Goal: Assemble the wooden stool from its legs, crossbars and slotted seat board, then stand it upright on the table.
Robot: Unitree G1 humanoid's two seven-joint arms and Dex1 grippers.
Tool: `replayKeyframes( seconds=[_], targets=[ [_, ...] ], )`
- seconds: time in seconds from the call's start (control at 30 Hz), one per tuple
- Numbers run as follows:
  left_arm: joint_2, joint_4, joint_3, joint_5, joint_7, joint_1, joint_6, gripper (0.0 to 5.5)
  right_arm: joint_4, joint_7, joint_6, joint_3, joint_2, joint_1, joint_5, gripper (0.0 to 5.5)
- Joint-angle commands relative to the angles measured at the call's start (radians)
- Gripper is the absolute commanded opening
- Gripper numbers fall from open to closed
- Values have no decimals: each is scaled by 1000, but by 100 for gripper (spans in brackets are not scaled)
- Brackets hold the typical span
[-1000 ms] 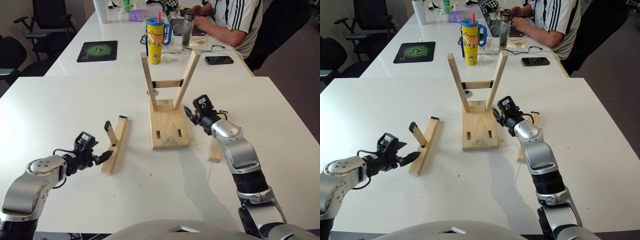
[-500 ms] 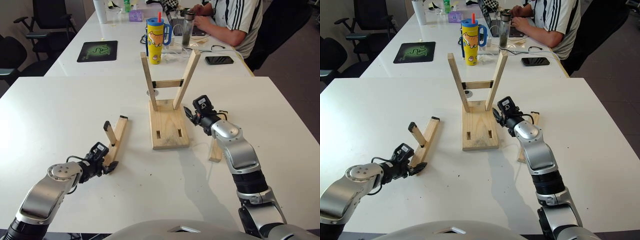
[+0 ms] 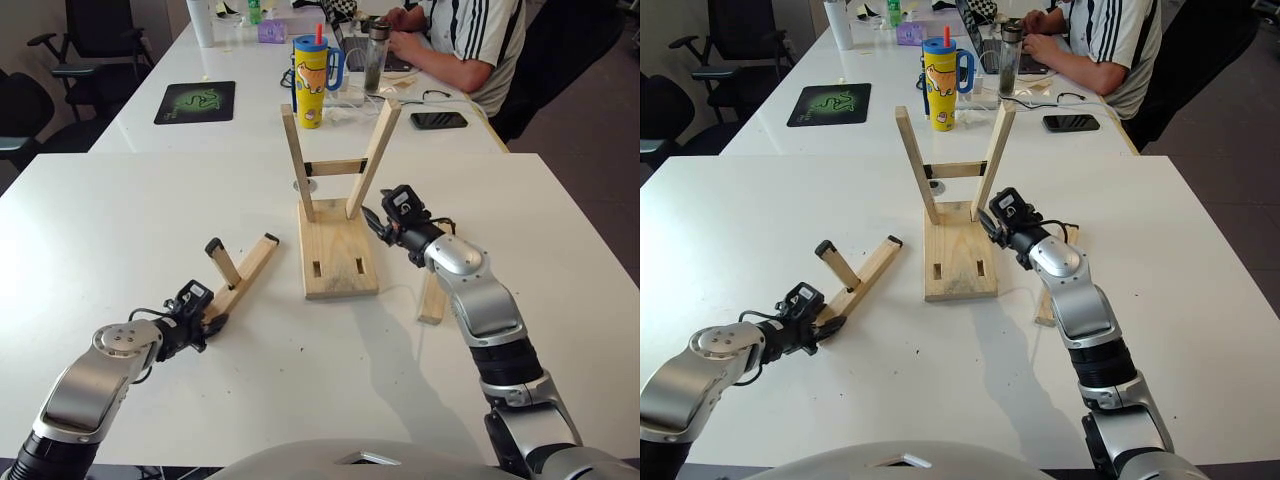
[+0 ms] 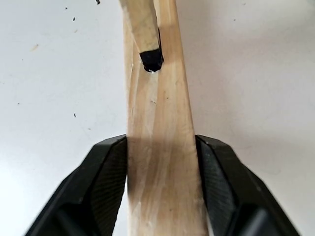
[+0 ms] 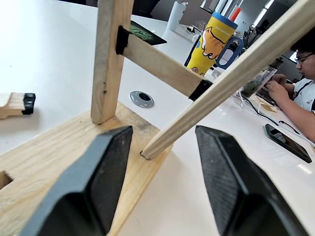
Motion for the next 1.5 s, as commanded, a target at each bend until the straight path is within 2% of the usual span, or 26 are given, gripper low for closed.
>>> replayKeyframes(
  seconds=[0.03,0.1,0.2,0.3,0.37,0.47,0.67,0.83,0.97,1.07,1.2,1.37,1.5],
  targets=[
    [-100,-25,104,-81,34,-77,57,209,-6,28,-39,12,-15,-16,-6,236],
    [-177,-45,164,-152,57,-122,97,209,-7,31,-44,9,-10,-19,-2,236],
    [-362,-73,277,-314,131,-238,163,206,-29,35,-45,-17,20,-27,40,236],
    [-518,-50,385,-439,245,-350,184,203,-87,36,23,-87,113,-46,186,236],
    [-573,-32,413,-474,302,-396,197,203,-132,23,98,-137,170,-60,291,236],
    [-554,-47,374,-450,333,-377,196,203,-131,44,55,-84,119,-59,238,236],
    [-493,-73,317,-405,343,-367,153,203,-135,75,20,-48,73,-47,216,236],
    [-413,-62,336,-432,334,-435,192,203,-109,200,-250,89,-65,-48,58,236],
    [-407,-61,361,-480,368,-479,285,203,-8,226,-504,189,-133,-90,-114,236],
    [-420,-71,365,-502,393,-494,335,203,95,199,-643,244,-129,-150,-229,236],
    [-411,-95,352,-514,409,-508,382,203,206,188,-729,276,-92,-219,-291,236],
    [-413,-103,361,-527,420,-533,414,203,261,178,-750,273,-39,-255,-302,236],
    [-510,-66,470,-565,497,-587,441,203,271,131,-674,226,-16,-233,-309,236]
  ],
)
